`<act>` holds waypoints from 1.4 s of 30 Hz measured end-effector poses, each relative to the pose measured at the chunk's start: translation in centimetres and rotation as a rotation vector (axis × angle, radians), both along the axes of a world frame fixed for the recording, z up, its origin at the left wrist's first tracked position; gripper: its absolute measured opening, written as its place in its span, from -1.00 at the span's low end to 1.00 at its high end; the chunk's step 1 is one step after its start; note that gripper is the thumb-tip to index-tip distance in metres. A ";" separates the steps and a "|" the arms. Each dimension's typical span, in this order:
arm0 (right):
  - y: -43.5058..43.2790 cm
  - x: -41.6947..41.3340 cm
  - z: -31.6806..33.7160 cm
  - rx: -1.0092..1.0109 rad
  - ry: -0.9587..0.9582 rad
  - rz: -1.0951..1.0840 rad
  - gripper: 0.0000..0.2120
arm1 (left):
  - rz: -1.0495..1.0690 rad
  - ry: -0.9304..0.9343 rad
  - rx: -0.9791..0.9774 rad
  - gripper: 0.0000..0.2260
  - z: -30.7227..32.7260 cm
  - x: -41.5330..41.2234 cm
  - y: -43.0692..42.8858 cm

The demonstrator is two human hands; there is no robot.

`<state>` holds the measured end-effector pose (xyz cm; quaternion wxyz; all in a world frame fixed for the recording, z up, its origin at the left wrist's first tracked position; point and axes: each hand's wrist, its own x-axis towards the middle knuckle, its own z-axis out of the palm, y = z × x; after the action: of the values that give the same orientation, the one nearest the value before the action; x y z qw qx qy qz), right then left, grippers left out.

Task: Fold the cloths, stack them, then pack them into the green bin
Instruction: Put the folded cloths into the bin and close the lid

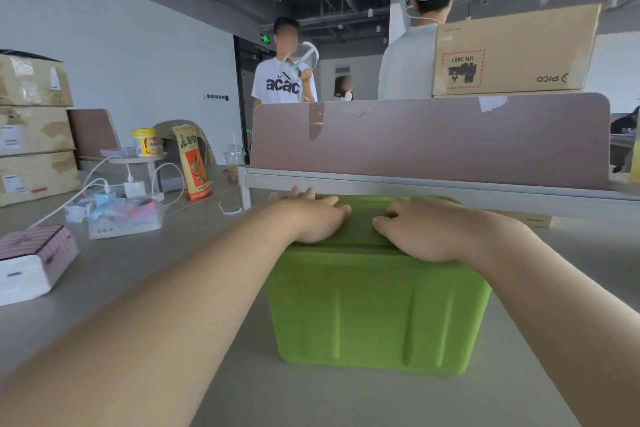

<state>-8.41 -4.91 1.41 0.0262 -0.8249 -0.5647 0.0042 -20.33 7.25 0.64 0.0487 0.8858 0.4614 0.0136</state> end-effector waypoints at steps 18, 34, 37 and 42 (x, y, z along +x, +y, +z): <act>7.3 2.3 -0.1 -0.012 0.133 0.068 -0.37 | 0.085 -0.086 -0.074 -0.25 -0.5 0.8 2.6; 7.1 4.1 -0.8 0.071 0.127 -0.264 -0.25 | 0.193 0.020 -0.035 -0.46 0.0 2.2 3.5; 6.0 5.1 0.4 0.009 0.101 -0.197 -0.21 | 0.190 0.025 -0.023 -0.51 0.2 2.6 3.1; 3.4 7.0 0.3 0.005 0.291 -0.110 -0.25 | 0.170 -0.078 -0.083 -0.52 -0.3 2.3 3.3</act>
<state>-1.39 -1.54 1.71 0.1100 -0.8451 -0.5089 0.1211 -18.07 10.57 0.32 0.1020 0.8393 0.5329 0.0332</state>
